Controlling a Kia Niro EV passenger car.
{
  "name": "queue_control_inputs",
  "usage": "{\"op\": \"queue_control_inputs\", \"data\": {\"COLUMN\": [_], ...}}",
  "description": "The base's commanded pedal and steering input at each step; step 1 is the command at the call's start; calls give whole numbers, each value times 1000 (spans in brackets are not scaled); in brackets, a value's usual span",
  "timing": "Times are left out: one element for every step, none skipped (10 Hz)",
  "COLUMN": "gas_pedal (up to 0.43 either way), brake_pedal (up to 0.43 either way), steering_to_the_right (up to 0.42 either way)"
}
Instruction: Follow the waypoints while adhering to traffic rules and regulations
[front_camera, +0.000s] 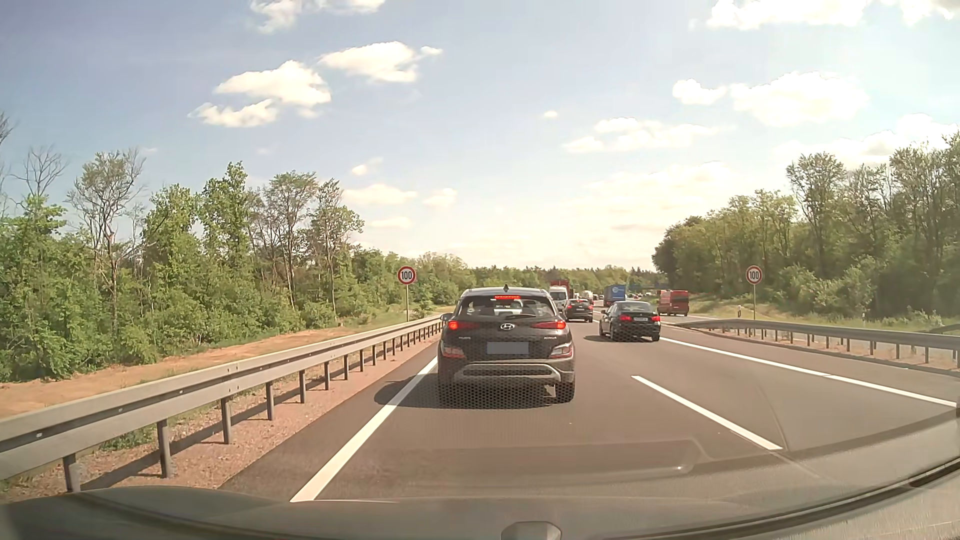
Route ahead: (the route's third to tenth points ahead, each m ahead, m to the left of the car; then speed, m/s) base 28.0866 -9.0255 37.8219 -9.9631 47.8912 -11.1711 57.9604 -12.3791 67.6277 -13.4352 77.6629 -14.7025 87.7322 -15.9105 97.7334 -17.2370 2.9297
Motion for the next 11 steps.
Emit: {"op": "queue_control_inputs", "data": {"gas_pedal": [0,0,0,0,0,8,20,28,28,47,59], "brake_pedal": [0,0,0,0,0,0,0,0,0,0,0], "steering_to_the_right": [1,1,0,0,0,0,0,-2,-3,-4,-4]}}
